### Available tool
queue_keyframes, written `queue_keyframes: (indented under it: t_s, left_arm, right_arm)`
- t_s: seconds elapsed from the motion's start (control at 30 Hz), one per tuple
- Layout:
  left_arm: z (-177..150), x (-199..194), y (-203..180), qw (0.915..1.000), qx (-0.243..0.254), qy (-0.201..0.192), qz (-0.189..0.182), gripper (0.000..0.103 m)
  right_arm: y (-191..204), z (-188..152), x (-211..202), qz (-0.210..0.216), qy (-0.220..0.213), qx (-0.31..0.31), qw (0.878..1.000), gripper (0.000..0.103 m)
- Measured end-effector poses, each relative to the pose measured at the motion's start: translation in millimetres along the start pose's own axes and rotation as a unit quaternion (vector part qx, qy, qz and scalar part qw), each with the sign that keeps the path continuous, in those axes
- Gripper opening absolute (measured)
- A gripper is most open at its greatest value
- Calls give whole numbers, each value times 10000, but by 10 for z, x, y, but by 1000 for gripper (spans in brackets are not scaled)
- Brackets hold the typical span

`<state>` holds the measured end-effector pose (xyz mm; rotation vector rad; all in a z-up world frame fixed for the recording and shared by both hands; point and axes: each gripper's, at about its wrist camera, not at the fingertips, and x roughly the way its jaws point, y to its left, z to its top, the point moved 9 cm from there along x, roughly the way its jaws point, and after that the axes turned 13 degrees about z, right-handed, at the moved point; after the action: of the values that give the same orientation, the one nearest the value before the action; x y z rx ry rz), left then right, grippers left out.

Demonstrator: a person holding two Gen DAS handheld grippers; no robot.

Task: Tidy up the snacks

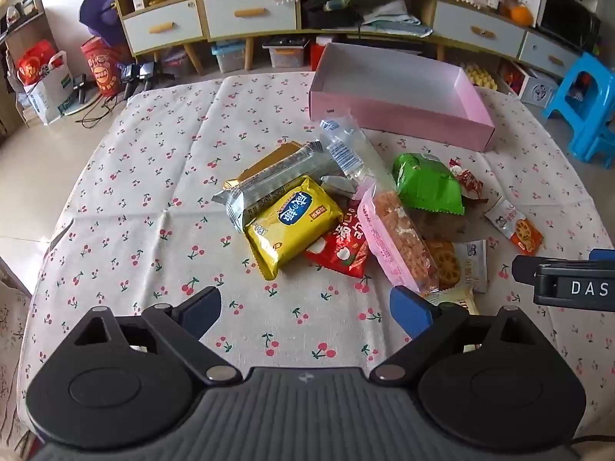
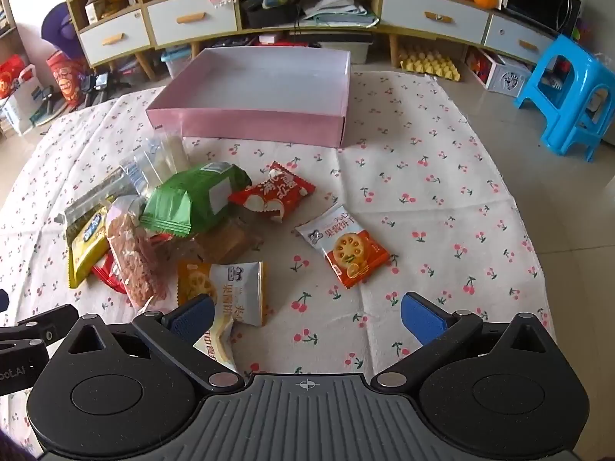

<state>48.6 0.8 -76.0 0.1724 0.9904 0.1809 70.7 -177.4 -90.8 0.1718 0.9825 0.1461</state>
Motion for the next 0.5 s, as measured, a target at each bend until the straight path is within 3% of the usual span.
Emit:
queue_keyframes:
  t_s: [0.5]
  left_arm:
    - [19, -16, 36, 9996, 31, -209, 162, 97]
  right_arm:
    - [55, -24, -42, 74, -40, 3, 10000, 103]
